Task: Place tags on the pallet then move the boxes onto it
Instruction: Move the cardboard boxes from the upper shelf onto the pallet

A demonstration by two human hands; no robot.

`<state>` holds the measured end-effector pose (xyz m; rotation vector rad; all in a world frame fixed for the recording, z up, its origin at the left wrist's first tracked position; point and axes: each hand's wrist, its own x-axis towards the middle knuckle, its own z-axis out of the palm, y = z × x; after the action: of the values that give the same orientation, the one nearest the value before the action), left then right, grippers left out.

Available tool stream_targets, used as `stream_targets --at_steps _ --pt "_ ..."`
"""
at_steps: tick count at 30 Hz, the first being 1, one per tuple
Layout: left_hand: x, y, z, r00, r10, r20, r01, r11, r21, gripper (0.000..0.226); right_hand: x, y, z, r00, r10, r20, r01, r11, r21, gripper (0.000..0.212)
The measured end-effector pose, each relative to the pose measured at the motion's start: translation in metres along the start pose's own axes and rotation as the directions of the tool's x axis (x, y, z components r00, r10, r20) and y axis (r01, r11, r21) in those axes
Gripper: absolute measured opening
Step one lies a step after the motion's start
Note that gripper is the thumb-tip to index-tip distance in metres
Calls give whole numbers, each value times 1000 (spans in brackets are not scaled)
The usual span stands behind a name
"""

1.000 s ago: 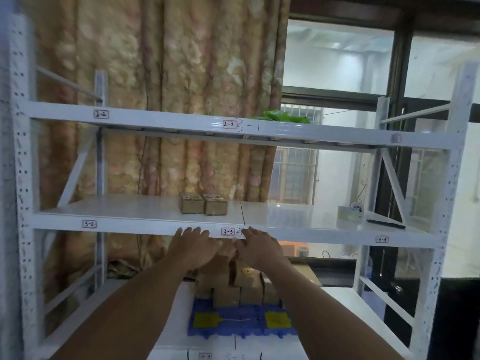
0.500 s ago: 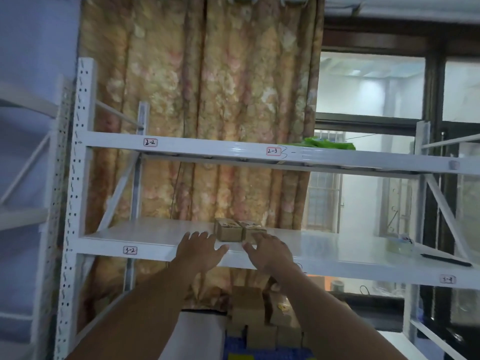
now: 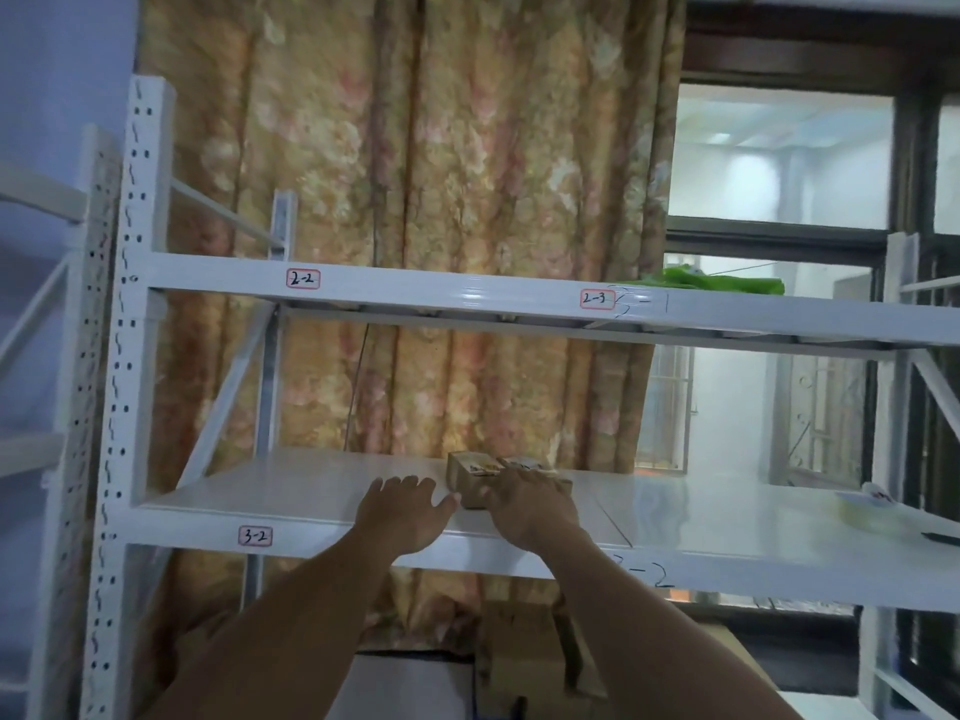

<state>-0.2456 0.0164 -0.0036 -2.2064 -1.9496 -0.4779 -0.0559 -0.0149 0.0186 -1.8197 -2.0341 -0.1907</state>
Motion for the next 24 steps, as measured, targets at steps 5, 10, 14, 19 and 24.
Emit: stream_targets --at_steps 5,10,14,19,24 --pt "29 7 9 999 -42 14 42 998 -56 73 27 8 12 997 -71 -19 70 997 -43 64" --pt "50 13 13 996 -85 9 86 989 -123 71 60 15 32 995 -99 7 99 990 -102 72" --pt "52 8 20 988 -154 0 149 959 -241 59 69 0 44 991 -136 4 136 990 -28 78" --pt "59 -8 26 973 -223 52 228 922 -312 55 69 -19 42 977 -215 -10 215 977 14 59" --pt "61 -11 21 944 -328 22 297 822 -486 54 74 -27 45 983 -169 -78 186 901 392 31"
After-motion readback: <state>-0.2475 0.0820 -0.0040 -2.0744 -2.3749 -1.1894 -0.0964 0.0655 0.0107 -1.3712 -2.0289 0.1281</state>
